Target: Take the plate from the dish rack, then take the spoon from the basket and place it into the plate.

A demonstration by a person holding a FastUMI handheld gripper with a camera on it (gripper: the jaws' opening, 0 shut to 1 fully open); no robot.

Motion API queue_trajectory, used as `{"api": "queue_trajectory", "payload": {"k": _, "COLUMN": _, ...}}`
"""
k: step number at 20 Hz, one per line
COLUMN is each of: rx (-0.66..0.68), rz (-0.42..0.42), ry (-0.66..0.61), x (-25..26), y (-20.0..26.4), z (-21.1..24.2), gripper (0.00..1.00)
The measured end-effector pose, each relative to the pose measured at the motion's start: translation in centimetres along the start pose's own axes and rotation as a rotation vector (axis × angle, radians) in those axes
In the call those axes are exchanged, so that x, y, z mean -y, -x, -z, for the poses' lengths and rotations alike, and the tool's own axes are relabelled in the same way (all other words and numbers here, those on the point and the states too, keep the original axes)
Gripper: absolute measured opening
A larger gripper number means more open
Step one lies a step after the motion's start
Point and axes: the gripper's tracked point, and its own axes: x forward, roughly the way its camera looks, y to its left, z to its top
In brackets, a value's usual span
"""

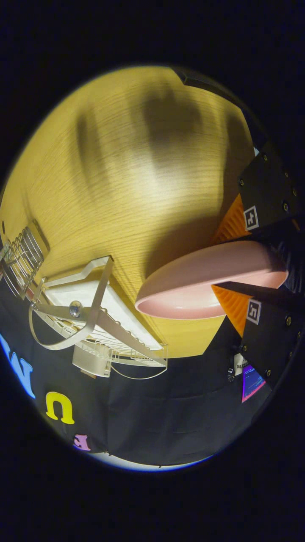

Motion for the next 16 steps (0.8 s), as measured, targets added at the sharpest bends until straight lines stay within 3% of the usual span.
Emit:
{"api": "queue_trajectory", "payload": {"k": 1, "rx": 0.004, "rz": 0.002, "ry": -0.010, "x": 0.0, "y": 0.4, "z": -0.3, "gripper": 0.46}}
{"api": "queue_trajectory", "payload": {"k": 2, "rx": 0.019, "rz": 0.025, "ry": -0.006, "x": 0.5, "y": 0.8, "z": -0.6, "gripper": 0.58}}
{"api": "queue_trajectory", "payload": {"k": 3, "rx": 0.034, "rz": 0.042, "ry": 0.008, "x": 1.0, "y": 1.4, "z": -1.1, "gripper": 0.60}}
{"api": "queue_trajectory", "payload": {"k": 8, "rx": 0.143, "rz": 0.066, "ry": 0.050, "x": 1.9, "y": 4.9, "z": -3.9, "gripper": 0.60}}
{"api": "queue_trajectory", "payload": {"k": 16, "rx": 0.619, "rz": 0.068, "ry": 0.178, "x": -2.5, "y": 13.9, "z": -14.6, "gripper": 0.60}}
